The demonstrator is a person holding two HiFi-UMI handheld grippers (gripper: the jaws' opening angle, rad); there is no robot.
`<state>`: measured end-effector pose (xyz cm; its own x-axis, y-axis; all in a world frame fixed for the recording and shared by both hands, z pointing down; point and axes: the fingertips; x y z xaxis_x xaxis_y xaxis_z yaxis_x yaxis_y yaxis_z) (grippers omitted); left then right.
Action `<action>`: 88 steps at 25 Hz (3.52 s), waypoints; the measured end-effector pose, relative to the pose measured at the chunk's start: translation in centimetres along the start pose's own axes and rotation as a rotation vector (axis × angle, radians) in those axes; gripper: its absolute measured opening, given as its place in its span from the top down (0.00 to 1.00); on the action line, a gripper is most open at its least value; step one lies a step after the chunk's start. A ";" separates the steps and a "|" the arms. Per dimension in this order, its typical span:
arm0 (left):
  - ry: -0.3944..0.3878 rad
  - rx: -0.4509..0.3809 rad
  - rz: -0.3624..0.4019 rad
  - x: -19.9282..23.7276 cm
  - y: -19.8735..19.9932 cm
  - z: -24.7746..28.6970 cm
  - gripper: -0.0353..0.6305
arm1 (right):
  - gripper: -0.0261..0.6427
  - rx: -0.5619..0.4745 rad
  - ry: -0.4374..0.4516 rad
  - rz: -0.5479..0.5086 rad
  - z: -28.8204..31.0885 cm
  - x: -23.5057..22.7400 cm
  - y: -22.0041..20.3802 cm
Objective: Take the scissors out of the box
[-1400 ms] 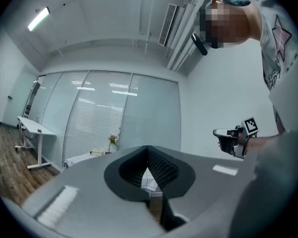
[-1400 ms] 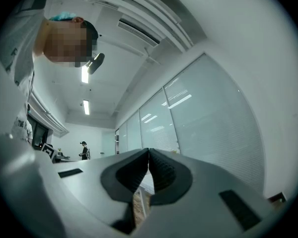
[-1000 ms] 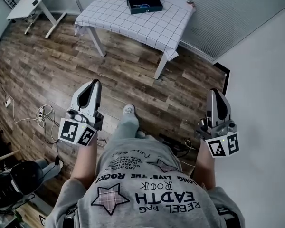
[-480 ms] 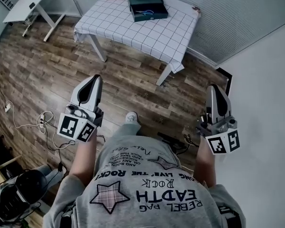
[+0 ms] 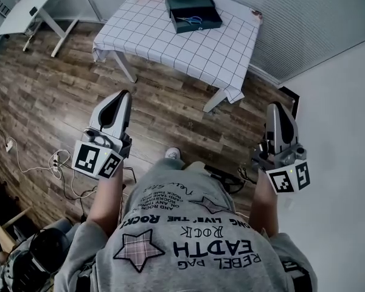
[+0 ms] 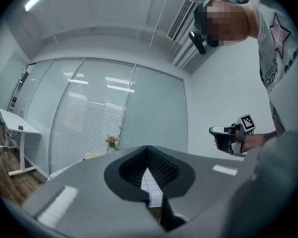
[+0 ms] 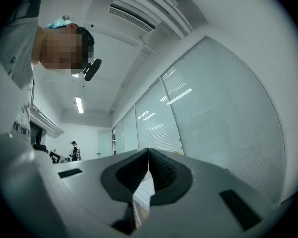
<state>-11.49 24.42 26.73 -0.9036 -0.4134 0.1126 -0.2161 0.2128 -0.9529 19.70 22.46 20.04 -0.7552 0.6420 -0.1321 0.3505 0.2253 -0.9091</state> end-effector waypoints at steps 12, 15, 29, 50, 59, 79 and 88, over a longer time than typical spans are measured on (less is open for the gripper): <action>0.026 0.067 -0.036 2.9 -3.2 1.6 0.93 | 0.94 0.061 -0.013 0.051 3.5 -2.1 -3.5; 0.047 0.065 -0.031 3.8 -3.6 3.0 0.93 | 0.94 0.059 0.006 0.062 5.5 -3.3 -4.3; 0.103 0.040 0.024 6.1 -4.5 14.7 0.93 | 0.94 0.028 0.087 0.085 15.4 -13.1 -5.1; 0.192 0.036 0.046 7.1 -7.3 22.5 0.93 | 0.94 0.038 0.174 0.169 21.7 -21.4 -8.1; 0.100 0.027 0.017 11.3 -8.1 27.5 0.93 | 0.94 0.029 0.109 0.136 25.6 -22.7 -9.5; -0.191 0.108 -0.098 22.3 -11.5 37.6 0.93 | 0.94 -0.011 -0.114 0.139 36.8 -22.9 -15.8; -0.217 0.139 -0.158 21.5 -13.0 38.2 0.93 | 0.94 0.051 -0.099 0.178 37.6 -23.4 -17.7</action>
<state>-13.99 -21.06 30.80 -0.7594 -0.6143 0.2142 -0.2815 0.0135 -0.9595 10.33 -24.09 24.32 -0.7355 0.5924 -0.3287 0.4568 0.0752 -0.8864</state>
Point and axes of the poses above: the fingertips, and each gripper's own axes: z forward along the fingers, x to its left, y out of its top, and after that the axes turned 12 degrees about -x, right-handed
